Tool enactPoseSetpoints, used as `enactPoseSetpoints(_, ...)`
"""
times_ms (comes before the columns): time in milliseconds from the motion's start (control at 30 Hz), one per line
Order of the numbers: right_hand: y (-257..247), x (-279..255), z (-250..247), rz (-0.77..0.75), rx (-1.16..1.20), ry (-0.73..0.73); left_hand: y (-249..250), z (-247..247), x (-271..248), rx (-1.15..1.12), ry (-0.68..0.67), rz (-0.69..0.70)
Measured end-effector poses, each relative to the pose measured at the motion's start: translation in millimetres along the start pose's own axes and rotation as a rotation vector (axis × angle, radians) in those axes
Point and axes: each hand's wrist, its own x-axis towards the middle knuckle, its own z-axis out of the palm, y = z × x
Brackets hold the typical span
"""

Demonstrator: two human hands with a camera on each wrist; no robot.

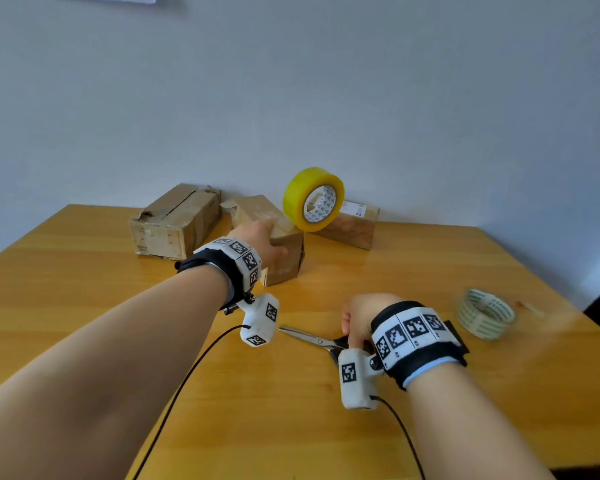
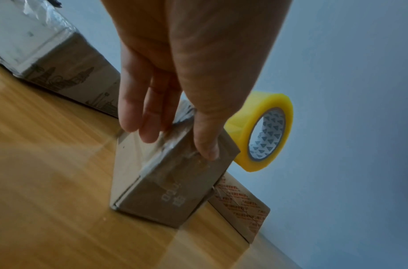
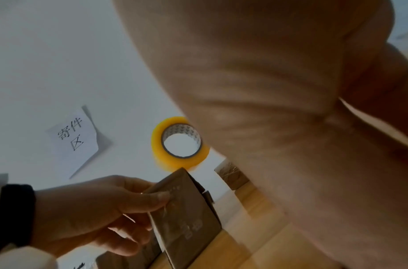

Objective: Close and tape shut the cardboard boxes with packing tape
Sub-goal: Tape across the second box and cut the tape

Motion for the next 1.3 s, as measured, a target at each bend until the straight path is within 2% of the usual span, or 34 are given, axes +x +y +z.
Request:
enactPoseSetpoints(133, -7.3, 7.1, -0.9, -0.018, 0.026, 0.097, -8.8, -8.5, 1.1, -0.073, -0.063, 0.029)
enactPoseSetpoints(233, -14.0, 3.4, -2.5, -0.025, 0.054, 0.049, -9.2, -15.3, 10.4, 0.007, -0.090, -0.007)
enactPoseSetpoints(300, -16.1, -3.6, -6.5, -0.057, 0.064, -0.001, -8.2, -18.5, 13.4, 0.056, -0.041, -0.013)
enactPoseSetpoints(400, -15.8, 1.0, -8.2, -0.069, 0.012, -0.006, -9.6, -21.3, 19.4, 0.053, 0.062, 0.068)
enactPoseSetpoints(467, -15.0, 11.2, -5.9, -0.051, -0.054, 0.005, -12.7, -22.7, 24.7, 0.077, -0.037, 0.124)
enactPoseSetpoints(533, -13.5, 19.4, -4.6, -0.015, -0.076, 0.014, -20.8, -23.6, 27.6, 0.009, -0.120, 0.119)
enactPoseSetpoints(633, -10.8, 26.1, -9.7, 0.040, 0.008, 0.090, -31.0, -21.2, 24.1, -0.034, -0.096, 0.129)
enactPoseSetpoints(700, -8.1, 25.9, -12.9, 0.045, 0.053, 0.130, -32.4, -19.5, 21.1, 0.047, -0.069, 0.144)
enactPoseSetpoints(833, 0.0, 16.8, -19.3, 0.032, 0.015, 0.065, -26.5, -22.2, 15.5, 0.196, -0.045, 0.166)
enactPoseSetpoints(1033, 1.3, 11.6, -15.5, 0.017, -0.101, 0.041, -9.4, -38.0, 16.2, 0.347, -0.099, 0.160)
enactPoseSetpoints(1167, 3.2, 5.1, -15.0, 0.028, -0.050, 0.036, -0.4, -43.4, 14.9, 0.213, -0.113, 0.178)
enactPoseSetpoints(1233, 12.4, -0.6, -19.5, 0.013, 0.075, 0.088, -2.4, -41.0, 17.3, 0.051, -0.117, 0.153)
enactPoseSetpoints(1300, 26.8, -5.1, -24.3, -0.012, 0.248, 0.136, -5.2, -40.8, 20.8, -0.158, -0.181, 0.112)
